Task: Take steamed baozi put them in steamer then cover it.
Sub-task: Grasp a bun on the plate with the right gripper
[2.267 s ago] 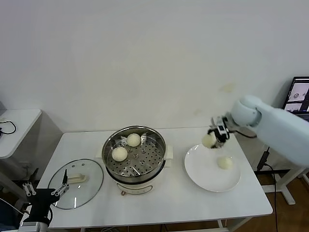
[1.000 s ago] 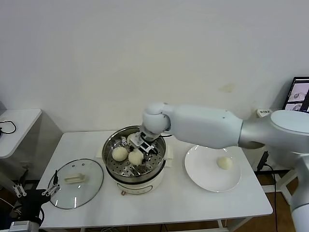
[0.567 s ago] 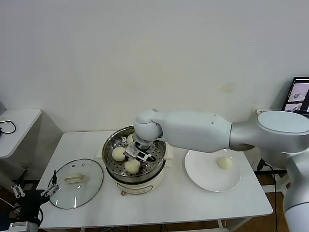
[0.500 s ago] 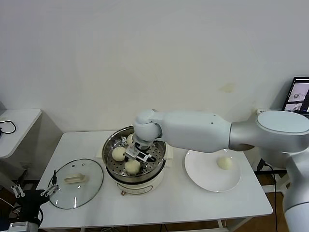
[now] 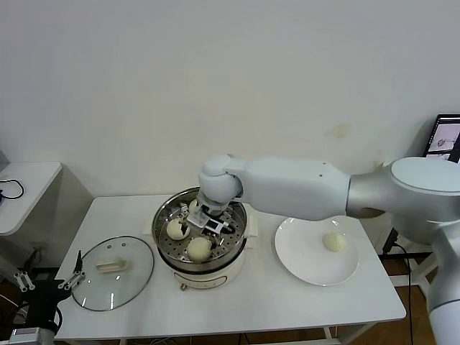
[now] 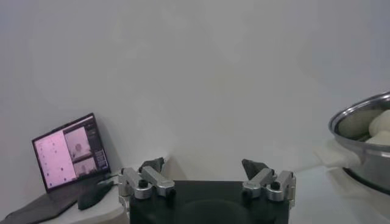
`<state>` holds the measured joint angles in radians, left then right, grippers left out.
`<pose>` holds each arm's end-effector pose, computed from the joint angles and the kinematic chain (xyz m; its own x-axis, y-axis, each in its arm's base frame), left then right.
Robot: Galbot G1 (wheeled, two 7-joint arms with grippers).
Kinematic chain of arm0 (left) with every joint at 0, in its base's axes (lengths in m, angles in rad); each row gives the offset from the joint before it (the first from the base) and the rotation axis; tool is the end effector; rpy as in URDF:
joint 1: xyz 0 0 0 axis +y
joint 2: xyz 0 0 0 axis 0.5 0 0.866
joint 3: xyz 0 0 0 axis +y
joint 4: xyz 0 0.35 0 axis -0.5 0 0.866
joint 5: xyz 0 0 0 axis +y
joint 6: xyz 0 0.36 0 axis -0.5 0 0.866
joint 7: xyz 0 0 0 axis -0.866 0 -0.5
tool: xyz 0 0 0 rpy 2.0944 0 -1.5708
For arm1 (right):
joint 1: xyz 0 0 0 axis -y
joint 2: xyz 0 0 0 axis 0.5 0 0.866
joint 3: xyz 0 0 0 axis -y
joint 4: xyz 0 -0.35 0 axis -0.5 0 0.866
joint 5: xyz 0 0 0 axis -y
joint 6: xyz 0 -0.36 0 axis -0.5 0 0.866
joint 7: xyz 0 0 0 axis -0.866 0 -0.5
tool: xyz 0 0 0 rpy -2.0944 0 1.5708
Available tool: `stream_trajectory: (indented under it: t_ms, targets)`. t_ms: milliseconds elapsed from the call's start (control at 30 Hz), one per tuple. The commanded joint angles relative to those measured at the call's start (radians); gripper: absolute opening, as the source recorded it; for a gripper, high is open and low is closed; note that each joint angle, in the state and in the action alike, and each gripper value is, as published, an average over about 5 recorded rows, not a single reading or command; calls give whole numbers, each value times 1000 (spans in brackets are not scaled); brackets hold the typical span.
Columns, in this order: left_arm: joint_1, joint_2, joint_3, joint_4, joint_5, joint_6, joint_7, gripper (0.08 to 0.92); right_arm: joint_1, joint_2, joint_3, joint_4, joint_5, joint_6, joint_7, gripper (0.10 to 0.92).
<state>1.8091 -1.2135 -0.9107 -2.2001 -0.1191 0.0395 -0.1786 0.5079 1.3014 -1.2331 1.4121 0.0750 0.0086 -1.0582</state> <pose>0.1322 0.1512 -0.2518 -0.9664 -0.2571 0.0067 -0.2335 0.8882 0.3958 0.4841 0.2285 -0.0733 -0.0805 -0.3120 0.9467 -0.4136 -0.8537 -0.3166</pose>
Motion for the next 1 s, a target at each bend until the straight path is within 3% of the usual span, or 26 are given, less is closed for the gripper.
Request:
stream_trajectory:
  t_ms: [33, 400, 733, 1000]
  targets:
    - [-2, 9, -2, -3, -1, 4, 2, 823, 34, -87, 37, 18, 25, -44, -6, 823]
    - [-21, 26, 12, 19, 8, 4, 3, 823, 20, -454, 136, 108, 69, -295, -34, 823]
    - [-43, 33, 54, 42, 26, 5, 5, 823, -163, -740, 262, 142, -100, -294, -60, 823]
    - [-59, 39, 75, 52, 38, 11, 8, 823, -434, -811, 468, 66, -246, -254, -67, 822]
